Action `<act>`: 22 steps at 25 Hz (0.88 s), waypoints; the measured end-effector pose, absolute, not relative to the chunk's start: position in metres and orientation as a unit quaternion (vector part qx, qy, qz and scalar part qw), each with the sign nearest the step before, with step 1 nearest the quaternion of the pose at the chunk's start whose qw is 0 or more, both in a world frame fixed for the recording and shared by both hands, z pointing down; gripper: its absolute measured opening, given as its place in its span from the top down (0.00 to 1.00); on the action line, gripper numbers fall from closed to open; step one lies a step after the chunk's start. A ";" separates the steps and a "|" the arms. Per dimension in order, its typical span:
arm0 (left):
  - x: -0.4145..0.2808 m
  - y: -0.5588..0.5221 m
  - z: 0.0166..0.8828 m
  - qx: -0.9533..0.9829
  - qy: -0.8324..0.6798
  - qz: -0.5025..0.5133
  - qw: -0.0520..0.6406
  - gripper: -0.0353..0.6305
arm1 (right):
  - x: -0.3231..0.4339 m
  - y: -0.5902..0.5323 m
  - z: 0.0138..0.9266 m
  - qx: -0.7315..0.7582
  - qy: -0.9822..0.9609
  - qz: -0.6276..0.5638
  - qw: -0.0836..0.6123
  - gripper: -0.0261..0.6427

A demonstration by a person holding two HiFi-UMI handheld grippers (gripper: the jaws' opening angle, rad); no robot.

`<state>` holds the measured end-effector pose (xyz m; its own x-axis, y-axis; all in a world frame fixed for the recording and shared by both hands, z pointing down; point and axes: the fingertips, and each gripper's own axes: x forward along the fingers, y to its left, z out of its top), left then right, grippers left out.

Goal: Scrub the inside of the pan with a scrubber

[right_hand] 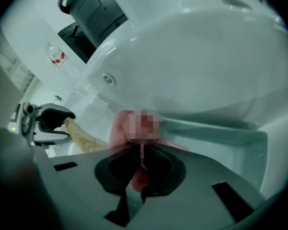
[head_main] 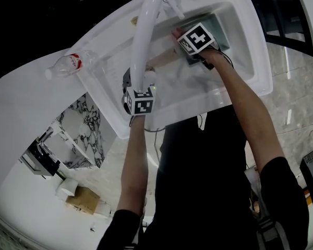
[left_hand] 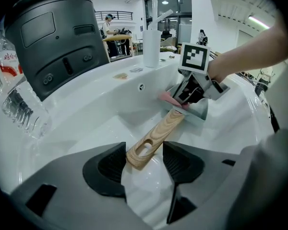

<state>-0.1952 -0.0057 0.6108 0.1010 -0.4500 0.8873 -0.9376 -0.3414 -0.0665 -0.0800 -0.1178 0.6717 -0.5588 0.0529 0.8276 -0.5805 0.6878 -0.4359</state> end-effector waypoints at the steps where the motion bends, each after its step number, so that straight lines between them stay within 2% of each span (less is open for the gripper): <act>1: -0.195 -0.006 0.611 0.688 -0.504 0.444 0.276 0.56 | -0.077 -0.109 0.671 0.127 -0.794 0.382 0.456 0.91; 4: -0.195 -0.005 0.612 0.685 -0.505 0.447 0.275 0.56 | -0.064 -0.080 0.669 0.030 -0.762 0.397 0.510 0.91; 7: -0.195 -0.006 0.613 0.684 -0.506 0.449 0.273 0.56 | -0.050 -0.049 0.672 -0.042 -0.737 0.364 0.569 0.91; 11: -0.194 -0.006 0.613 0.682 -0.507 0.451 0.275 0.56 | -0.040 -0.029 0.675 -0.089 -0.718 0.324 0.609 0.91; 22: -0.194 -0.006 0.613 0.679 -0.511 0.451 0.273 0.56 | 0.032 -0.063 0.691 -0.017 -0.647 0.270 0.713 0.91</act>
